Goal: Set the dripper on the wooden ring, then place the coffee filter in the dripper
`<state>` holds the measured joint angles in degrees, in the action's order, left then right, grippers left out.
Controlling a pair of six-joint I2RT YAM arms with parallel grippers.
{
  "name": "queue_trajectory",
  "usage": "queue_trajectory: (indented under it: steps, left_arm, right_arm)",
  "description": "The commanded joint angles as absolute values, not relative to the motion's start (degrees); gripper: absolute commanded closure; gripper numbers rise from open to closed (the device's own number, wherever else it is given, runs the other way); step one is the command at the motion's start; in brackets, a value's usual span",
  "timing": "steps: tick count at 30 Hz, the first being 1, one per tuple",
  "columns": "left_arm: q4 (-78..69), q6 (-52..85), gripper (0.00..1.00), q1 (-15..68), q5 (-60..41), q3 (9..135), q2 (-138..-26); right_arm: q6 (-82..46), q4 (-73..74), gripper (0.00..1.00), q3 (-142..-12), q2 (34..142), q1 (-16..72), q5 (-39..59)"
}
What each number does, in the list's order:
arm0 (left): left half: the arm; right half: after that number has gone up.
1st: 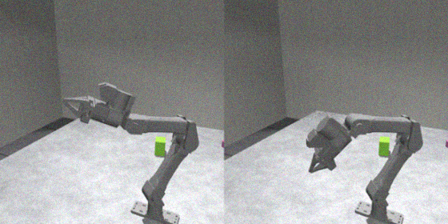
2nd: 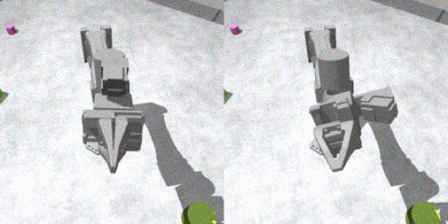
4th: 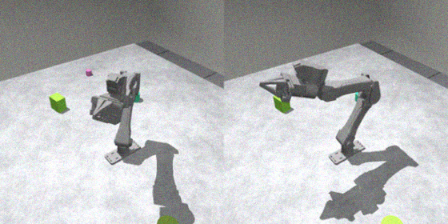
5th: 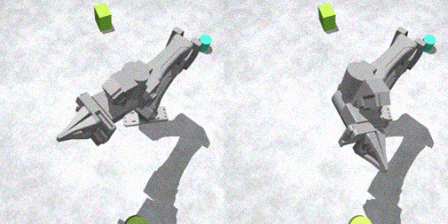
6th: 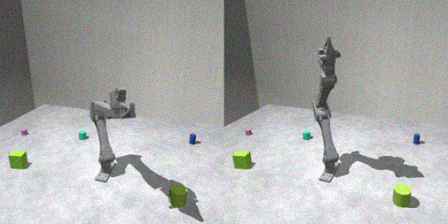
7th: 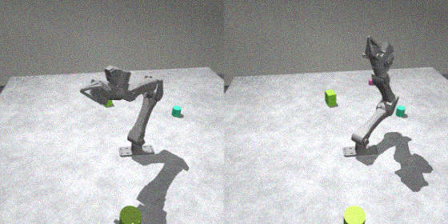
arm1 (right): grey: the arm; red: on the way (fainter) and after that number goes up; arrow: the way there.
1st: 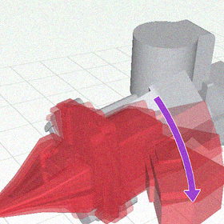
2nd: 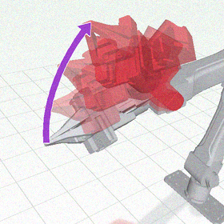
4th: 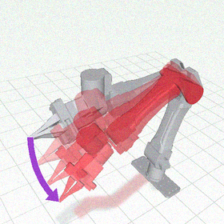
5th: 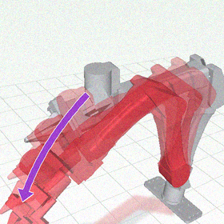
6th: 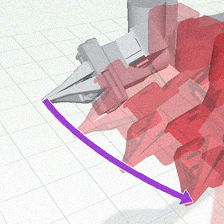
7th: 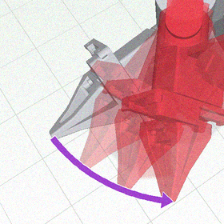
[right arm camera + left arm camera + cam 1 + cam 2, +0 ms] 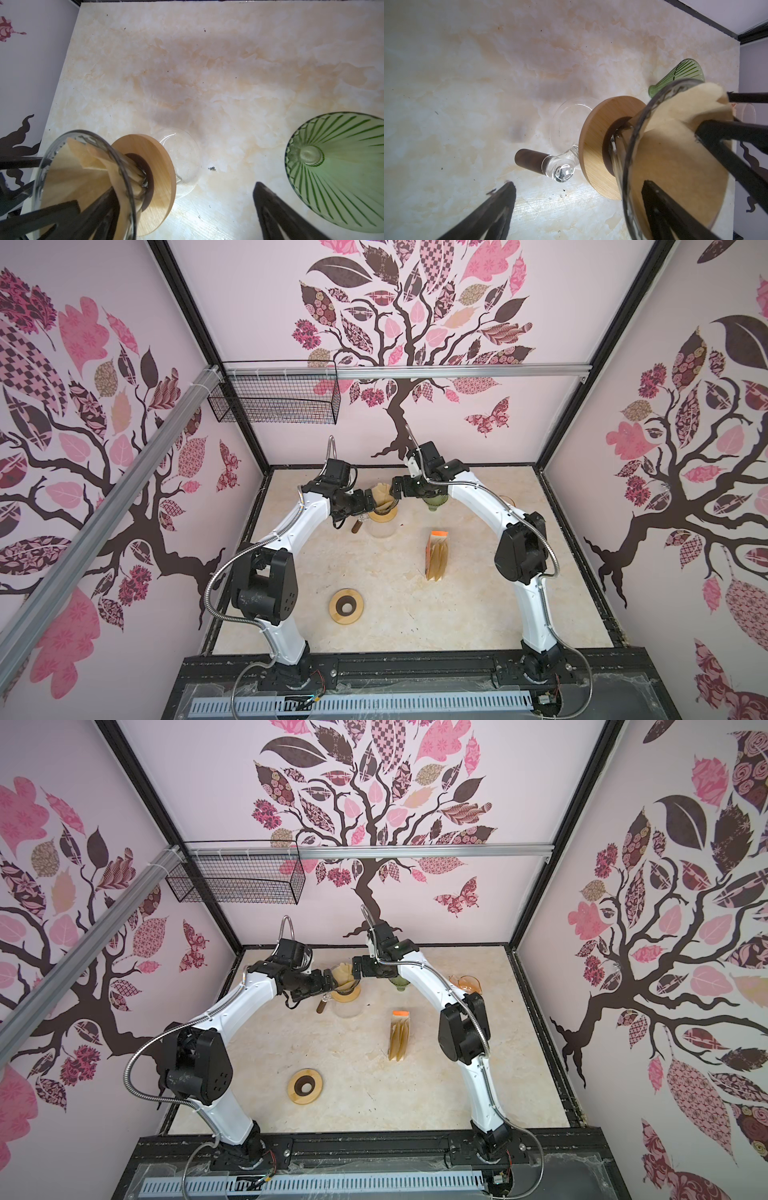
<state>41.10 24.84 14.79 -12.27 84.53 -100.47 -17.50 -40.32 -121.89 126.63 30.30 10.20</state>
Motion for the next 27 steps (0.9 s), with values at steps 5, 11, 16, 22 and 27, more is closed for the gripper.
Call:
queue_trajectory:
  steps: [5,11,16,22,27]
  left_arm:
    - [42.0,23.7,0.04,15.0,-11.4,85.3,-102.9]
    - [42.3,23.6,0.04,15.1,-11.0,85.9,-103.5]
    - [42.4,23.6,0.03,15.2,-10.9,86.4,-103.6]
    - [42.5,23.6,0.04,15.1,-10.8,86.9,-104.2]
    - [42.6,23.7,0.04,15.2,-10.9,87.2,-104.2]
  right_arm:
    - [-16.5,-41.2,0.0,-124.2,129.3,30.2,9.5]
    - [-16.4,-41.3,0.0,-124.3,129.0,30.2,10.8]
    - [-16.5,-39.6,0.0,-123.4,126.3,30.2,14.3]
    - [-16.3,-39.5,0.0,-122.4,123.9,30.2,14.7]
    - [-16.2,-38.9,0.0,-120.4,122.2,30.2,14.0]
